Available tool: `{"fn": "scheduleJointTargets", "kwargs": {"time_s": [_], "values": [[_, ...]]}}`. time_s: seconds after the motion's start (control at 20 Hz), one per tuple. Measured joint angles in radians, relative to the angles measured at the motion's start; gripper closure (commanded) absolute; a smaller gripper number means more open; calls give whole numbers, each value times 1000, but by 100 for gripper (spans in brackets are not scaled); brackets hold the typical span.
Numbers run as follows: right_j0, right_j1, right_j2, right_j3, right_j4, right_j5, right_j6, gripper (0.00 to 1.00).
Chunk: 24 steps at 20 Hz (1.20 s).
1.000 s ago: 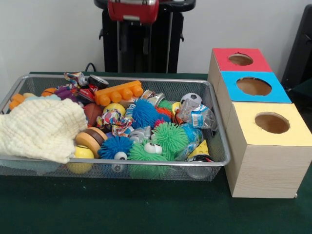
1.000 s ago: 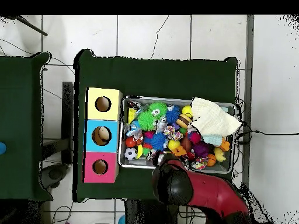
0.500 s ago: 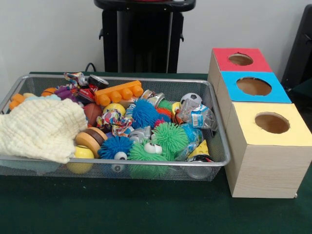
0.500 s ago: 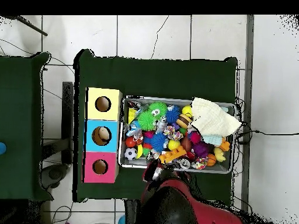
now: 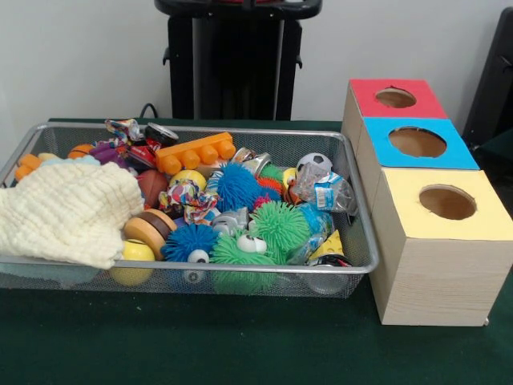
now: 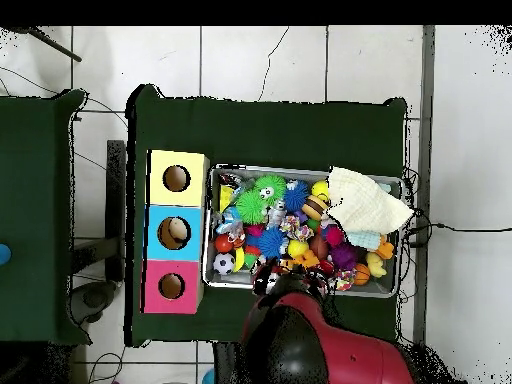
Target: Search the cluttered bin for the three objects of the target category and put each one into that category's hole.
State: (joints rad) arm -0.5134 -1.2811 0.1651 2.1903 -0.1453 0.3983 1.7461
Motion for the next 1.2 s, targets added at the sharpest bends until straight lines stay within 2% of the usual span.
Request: {"fn": "scheduleJointTargets", "kwargs": {"time_s": [0.1,0.6,1.2], "values": [[5,99,-2,-23,-51,-52,0,0],[21,364,-12,-76,-136,-150,0,0],[27,515,-39,-106,-165,-235,0,0]]}}
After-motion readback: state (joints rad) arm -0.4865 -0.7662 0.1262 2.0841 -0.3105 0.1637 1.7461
